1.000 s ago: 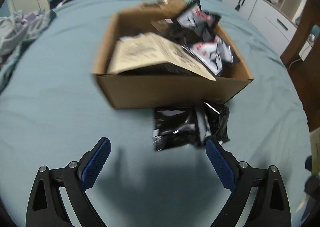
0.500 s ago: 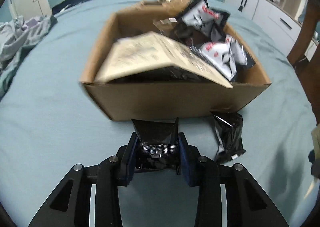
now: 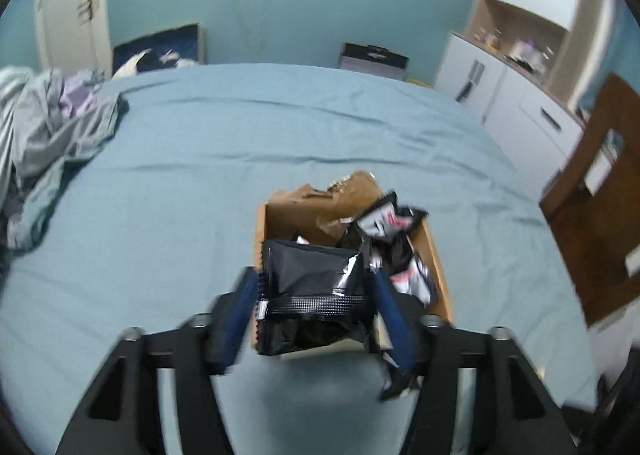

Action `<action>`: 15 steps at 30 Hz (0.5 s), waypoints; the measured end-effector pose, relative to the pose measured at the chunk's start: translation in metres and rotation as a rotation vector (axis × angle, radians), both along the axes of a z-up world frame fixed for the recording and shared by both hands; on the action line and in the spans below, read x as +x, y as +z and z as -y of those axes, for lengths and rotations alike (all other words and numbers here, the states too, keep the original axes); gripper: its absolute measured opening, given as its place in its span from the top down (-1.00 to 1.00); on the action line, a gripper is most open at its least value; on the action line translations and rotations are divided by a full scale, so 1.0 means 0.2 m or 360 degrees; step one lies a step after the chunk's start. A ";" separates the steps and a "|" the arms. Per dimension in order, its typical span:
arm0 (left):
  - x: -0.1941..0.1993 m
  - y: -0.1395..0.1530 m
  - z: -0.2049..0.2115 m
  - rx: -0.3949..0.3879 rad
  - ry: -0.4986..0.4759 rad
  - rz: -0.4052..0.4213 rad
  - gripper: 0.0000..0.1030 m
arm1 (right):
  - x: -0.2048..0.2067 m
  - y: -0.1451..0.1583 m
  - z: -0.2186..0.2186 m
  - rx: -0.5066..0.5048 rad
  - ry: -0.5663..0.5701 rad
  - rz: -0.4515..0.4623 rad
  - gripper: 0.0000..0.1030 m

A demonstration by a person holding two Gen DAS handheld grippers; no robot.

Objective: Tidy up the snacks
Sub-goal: 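Lower the black packet into the box and open the left tool, then drop the beige sachet into the box and open the right tool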

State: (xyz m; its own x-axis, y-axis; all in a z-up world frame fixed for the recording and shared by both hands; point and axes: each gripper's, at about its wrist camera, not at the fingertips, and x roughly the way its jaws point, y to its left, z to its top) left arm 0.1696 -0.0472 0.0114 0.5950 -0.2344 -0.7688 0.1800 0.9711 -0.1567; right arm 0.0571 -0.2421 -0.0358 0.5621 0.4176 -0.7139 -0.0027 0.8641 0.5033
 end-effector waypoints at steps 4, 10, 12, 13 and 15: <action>0.05 -0.07 -0.04 -0.0043 0.0057 -0.0111 -0.88 | 0.01 -0.01 0.05 0.0020 -0.0028 0.0002 0.03; -0.07 -0.10 -0.11 0.0277 0.0031 -0.0142 -1.00 | 0.16 0.02 0.07 0.0084 -0.0047 -0.0012 0.03; -0.15 -0.13 -0.14 0.0357 0.0002 -0.0143 -1.00 | 0.27 0.12 0.02 0.0084 0.0000 0.0033 0.03; -0.19 -0.14 -0.15 0.0375 -0.0014 -0.0137 -1.00 | 0.33 0.15 -0.01 0.0049 0.0023 0.0046 0.03; -0.25 -0.16 -0.17 0.0381 -0.0047 -0.0131 -1.00 | 0.45 0.21 -0.09 0.0020 0.0053 0.0047 0.02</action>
State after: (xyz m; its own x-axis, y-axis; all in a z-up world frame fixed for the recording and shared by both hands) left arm 0.1193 -0.0123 -0.0212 0.5239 -0.0561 -0.8499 0.2051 0.9768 0.0619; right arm 0.1468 -0.2247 0.0065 0.5687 0.4453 -0.6916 -0.0465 0.8568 0.5135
